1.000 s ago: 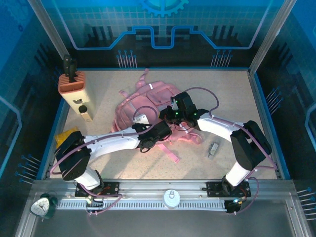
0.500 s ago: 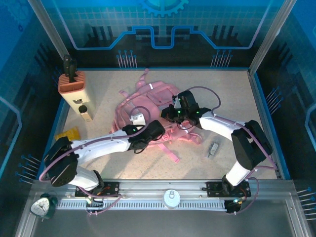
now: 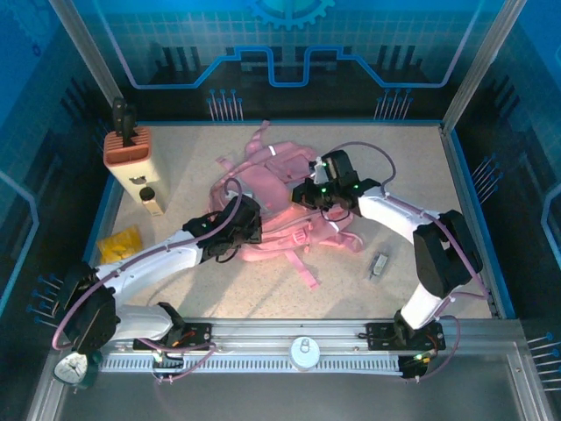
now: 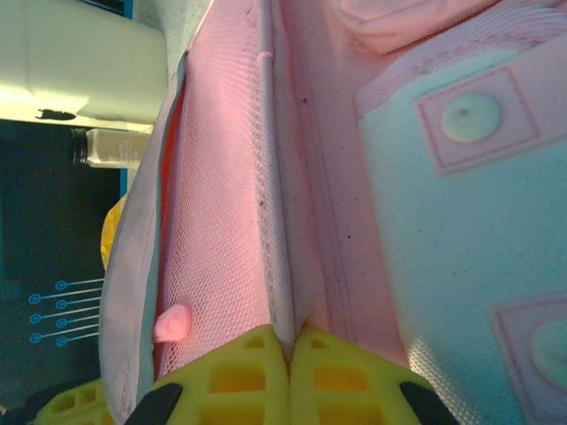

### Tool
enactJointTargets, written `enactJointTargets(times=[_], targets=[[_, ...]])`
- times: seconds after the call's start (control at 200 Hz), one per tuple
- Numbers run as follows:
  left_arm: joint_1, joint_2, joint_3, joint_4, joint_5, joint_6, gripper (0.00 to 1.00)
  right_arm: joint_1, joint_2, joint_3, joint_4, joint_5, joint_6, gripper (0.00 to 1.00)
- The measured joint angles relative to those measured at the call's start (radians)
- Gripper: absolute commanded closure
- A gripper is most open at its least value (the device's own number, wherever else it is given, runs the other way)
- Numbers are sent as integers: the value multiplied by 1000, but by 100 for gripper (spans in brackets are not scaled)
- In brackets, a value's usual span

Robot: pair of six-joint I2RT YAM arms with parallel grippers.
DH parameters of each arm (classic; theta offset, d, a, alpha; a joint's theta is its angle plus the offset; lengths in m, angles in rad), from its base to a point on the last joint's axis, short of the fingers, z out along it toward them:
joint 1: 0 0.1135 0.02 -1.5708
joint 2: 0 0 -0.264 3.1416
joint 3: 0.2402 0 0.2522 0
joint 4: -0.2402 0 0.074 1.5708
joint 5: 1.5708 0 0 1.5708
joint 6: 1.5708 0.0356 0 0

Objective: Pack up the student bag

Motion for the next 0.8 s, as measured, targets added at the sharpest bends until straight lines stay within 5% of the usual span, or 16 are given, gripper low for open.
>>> enactJointTargets(times=[0.075,0.46,0.615,0.8], targets=[[-21,10,0,45,27,23,100,-30,21,47,-61,-14,-37,100],[-170,232,119,141,63,25,100,-106,110,250,-158,63,-188,53],[-171,245,146,137,63,29,100,-106,-24,126,-162,72,-199,42],[-171,245,146,124,56,42,100,-103,-186,-117,-91,23,-70,40]])
